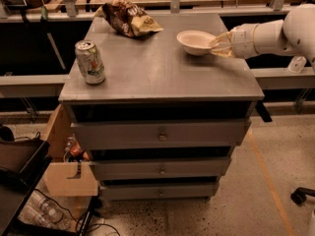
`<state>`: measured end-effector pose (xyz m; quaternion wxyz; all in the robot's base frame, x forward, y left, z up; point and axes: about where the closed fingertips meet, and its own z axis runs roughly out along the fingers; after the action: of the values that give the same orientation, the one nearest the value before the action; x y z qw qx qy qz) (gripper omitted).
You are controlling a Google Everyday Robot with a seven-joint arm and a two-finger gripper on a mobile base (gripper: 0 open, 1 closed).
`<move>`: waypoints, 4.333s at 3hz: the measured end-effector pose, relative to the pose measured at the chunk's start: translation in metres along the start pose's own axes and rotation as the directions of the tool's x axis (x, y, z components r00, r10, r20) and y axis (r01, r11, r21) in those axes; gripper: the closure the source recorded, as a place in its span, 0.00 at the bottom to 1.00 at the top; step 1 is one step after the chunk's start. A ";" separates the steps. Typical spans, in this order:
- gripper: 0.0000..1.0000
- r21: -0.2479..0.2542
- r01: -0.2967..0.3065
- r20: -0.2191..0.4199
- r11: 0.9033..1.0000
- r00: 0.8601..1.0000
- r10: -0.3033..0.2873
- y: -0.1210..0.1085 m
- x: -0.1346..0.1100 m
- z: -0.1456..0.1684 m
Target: Move paper bowl near 7up can
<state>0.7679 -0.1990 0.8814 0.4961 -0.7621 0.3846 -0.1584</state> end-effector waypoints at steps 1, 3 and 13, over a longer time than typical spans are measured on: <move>1.00 0.000 0.000 0.000 1.000 1.000 0.000 0.000 0.000 0.000; 1.00 -0.056 0.078 0.077 0.995 0.994 -0.074 -0.042 -0.016 0.014; 0.58 -0.120 0.097 0.475 0.988 0.879 -0.028 -0.003 -0.226 0.050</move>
Offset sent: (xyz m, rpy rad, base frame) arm 0.0190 -0.0074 0.0598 -0.1107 -0.0170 0.0761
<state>0.6525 0.0018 0.8928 0.5149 -0.8226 0.2375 0.0433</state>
